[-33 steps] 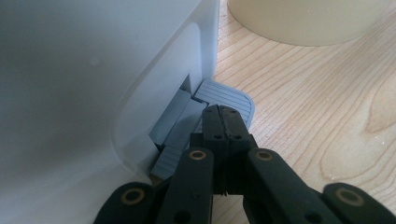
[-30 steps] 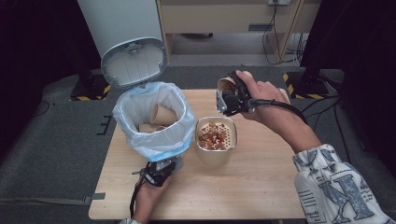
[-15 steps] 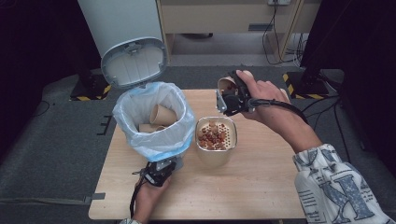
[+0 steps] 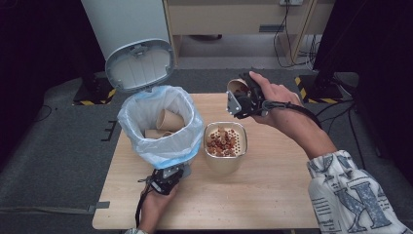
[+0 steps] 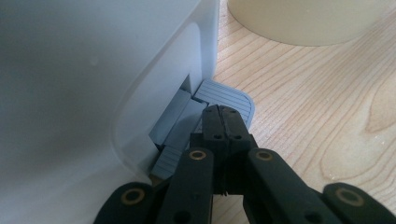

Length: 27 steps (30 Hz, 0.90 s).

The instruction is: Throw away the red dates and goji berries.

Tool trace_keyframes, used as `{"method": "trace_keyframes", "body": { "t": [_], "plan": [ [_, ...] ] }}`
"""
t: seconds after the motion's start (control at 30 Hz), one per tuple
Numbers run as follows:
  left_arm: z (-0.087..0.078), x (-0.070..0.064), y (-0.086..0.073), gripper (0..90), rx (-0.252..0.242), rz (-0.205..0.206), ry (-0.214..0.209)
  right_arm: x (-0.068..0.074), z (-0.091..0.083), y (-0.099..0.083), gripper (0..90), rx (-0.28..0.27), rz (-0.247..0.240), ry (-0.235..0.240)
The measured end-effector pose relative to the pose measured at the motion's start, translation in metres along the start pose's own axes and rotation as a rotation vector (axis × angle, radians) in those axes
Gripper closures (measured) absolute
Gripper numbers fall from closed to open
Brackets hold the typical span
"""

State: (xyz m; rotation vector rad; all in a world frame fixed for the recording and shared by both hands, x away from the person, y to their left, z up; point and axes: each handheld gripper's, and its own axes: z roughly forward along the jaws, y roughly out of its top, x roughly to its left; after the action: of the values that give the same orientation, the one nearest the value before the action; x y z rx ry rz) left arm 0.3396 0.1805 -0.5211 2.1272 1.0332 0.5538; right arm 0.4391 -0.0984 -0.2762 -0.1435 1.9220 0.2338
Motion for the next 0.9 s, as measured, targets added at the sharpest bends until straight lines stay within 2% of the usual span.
{"method": "trace_keyframes", "body": {
  "t": [0.3, 0.9],
  "plan": [
    [0.0006, 0.0011, -0.0005, 89.8, -0.004, 0.005, -0.007, 0.0016, 0.004, -0.002, 36.5, -0.044, 0.018, 0.0],
    [0.001, 0.0015, -0.0007, 89.8, -0.007, 0.01, -0.01, 0.0036, 0.0016, 0.0032, 36.5, -0.047, -0.011, -0.017]
  ]
}}
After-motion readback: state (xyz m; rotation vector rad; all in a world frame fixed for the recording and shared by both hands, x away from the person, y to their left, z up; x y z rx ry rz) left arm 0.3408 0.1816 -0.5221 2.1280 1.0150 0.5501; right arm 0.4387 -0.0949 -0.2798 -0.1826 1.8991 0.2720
